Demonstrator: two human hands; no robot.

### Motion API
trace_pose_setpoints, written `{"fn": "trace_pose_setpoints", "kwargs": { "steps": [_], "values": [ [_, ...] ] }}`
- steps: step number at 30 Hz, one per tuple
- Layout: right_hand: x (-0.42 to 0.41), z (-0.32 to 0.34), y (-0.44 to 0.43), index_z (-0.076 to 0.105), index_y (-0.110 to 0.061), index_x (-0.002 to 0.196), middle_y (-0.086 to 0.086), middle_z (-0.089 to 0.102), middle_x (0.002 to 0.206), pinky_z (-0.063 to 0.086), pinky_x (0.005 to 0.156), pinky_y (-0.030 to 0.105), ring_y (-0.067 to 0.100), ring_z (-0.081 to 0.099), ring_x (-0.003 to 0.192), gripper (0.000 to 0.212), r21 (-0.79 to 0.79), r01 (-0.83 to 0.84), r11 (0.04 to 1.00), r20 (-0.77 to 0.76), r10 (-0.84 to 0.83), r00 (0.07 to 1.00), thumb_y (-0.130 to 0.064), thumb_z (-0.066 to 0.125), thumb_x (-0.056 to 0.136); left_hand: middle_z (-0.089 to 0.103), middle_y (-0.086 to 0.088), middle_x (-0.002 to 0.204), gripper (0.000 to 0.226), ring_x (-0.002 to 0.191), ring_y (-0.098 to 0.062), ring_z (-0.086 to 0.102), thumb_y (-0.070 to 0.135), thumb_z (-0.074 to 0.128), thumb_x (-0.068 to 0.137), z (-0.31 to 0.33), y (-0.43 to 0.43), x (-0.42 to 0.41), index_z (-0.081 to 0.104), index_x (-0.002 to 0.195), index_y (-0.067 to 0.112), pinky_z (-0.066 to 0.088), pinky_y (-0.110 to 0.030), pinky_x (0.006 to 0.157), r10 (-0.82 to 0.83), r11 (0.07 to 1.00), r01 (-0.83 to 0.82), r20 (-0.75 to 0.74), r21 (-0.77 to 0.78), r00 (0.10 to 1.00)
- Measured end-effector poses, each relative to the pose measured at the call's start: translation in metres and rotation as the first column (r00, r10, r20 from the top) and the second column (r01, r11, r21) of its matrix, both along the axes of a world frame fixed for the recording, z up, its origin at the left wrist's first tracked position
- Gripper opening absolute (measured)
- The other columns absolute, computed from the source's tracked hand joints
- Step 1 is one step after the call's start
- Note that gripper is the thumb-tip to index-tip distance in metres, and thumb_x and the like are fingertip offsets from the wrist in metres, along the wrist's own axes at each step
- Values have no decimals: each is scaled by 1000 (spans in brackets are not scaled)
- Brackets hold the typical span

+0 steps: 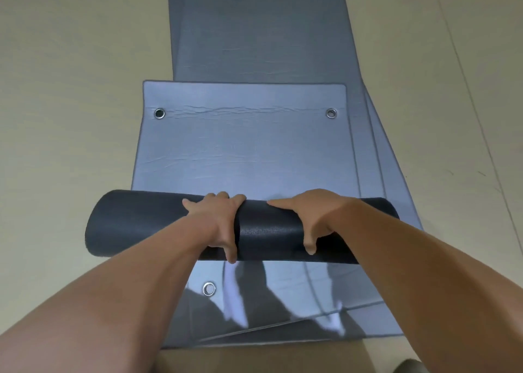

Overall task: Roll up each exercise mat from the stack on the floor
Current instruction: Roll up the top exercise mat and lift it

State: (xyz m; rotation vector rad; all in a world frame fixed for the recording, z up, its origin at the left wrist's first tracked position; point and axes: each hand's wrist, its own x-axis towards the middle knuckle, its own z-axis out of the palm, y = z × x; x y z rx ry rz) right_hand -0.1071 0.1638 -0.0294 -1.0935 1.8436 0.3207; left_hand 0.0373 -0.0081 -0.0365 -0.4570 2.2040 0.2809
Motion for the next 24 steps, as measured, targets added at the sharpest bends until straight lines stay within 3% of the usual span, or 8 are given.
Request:
{"fn": "trace_pose_setpoints", "kwargs": {
  "steps": [3, 5, 7, 9, 14, 19, 22, 24],
  "values": [
    [1, 0, 0, 2, -52, 161, -1, 42, 155, 41, 110, 56, 29, 47, 133, 133, -46, -19, 999, -13, 19, 1000, -30, 91, 64, 51, 9, 122, 117, 120, -26, 53, 51, 94, 36, 5, -2, -1, 37, 137, 41, 34, -73, 99, 66, 998, -67, 27, 19, 997],
    [10, 0, 8, -8, -52, 160, 0, 12, 172, 16, 120, 70, 36, 18, 155, 133, -68, 9, 998, -64, -13, 998, -40, 89, 70, 55, 12, 117, 112, 115, -27, 55, 48, 96, 33, 8, -7, -12, 41, 131, 39, 35, -73, 100, 114, 991, -118, 61, 58, 992],
    [25, -1, 19, -20, -51, 157, 0, -12, 174, -4, 120, 74, 36, -9, 159, 139, -117, 19, 993, -186, -41, 982, -60, 87, 69, 60, 13, 113, 115, 110, -26, 58, 49, 96, 26, 9, -13, -21, 46, 128, 36, 44, -62, 102, 120, 987, -128, 77, 96, 990],
    [40, -7, 28, -32, -49, 153, 5, -23, 172, -8, 118, 76, 41, -17, 157, 146, -168, -21, 986, -357, -41, 933, -75, 82, 65, 63, 8, 118, 109, 109, -24, 60, 44, 99, 34, 12, -18, -28, 50, 131, 32, 51, -45, 99, 108, 983, -118, 77, 139, 991],
    [44, -25, 34, -35, -47, 150, 20, 6, 170, 3, 119, 76, 47, 8, 155, 142, -208, -48, 977, -494, -62, 867, -55, 85, 75, 62, 8, 117, 95, 107, -21, 60, 32, 100, 50, 13, -27, -37, 52, 131, 27, 49, -34, 91, 148, 962, -164, 85, 221, 985],
    [22, -12, 20, -6, -51, 159, 6, 53, 129, 37, 111, 58, 29, 52, 117, 123, -206, -75, 976, -398, -14, 917, -34, 83, 75, 36, 8, 154, 141, 141, -26, 38, 55, 95, 44, 4, -33, -19, 16, 158, 37, 29, -58, 115, 77, 990, -75, -6, 118, 997],
    [5, 7, 1, 17, -45, 157, -6, 52, 93, 51, 84, 41, 23, 55, 90, 114, -204, -88, 975, -278, 29, 960, -29, 84, 66, 26, 6, 161, 145, 149, -25, 22, 69, 88, 41, 6, -17, -5, 6, 158, 41, 16, -71, 113, -56, 998, 52, -177, -26, 983],
    [-2, 15, -14, 31, -43, 151, -11, 51, 86, 54, 82, 40, 23, 57, 90, 107, -159, -43, 986, -139, 21, 990, -35, 89, 61, 29, 4, 159, 144, 149, -26, 22, 74, 85, 41, 7, -7, 6, 6, 157, 41, 13, -73, 114, -45, 996, 20, -293, -89, 955]
  ]
}}
